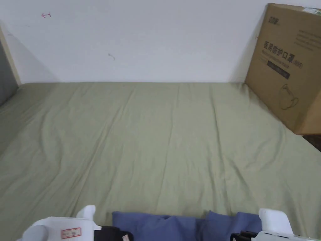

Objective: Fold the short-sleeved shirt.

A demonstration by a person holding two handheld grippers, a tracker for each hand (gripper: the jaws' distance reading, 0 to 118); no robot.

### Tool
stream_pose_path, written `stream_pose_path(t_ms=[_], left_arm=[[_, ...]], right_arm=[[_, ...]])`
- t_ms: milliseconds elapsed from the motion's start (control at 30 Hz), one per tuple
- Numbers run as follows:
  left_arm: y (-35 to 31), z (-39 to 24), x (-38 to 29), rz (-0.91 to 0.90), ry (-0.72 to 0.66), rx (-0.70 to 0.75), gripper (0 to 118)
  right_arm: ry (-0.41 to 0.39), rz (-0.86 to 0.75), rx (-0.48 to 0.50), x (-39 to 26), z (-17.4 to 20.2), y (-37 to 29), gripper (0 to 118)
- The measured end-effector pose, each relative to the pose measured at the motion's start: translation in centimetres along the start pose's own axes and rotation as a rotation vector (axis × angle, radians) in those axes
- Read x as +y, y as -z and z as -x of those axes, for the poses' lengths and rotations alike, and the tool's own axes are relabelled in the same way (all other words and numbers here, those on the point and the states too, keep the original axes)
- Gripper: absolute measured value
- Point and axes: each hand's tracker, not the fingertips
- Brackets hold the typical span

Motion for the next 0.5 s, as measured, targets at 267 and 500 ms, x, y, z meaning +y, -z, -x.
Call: stream_pose_path(t_ms=[267, 500], left_arm=[[-12.1, 4.9, 1.2, -0.064, -0.014, 0.331, 6], [-13.2, 3.2, 0.9, -0.104, -0.056, 0.387, 6]], right_arm=[[-0.015, 0.024, 0.012, -1.0, 1.1, 1.0, 0], [-0.026, 0.045, 0.042, -1.6, 1.4, 1.4, 0]])
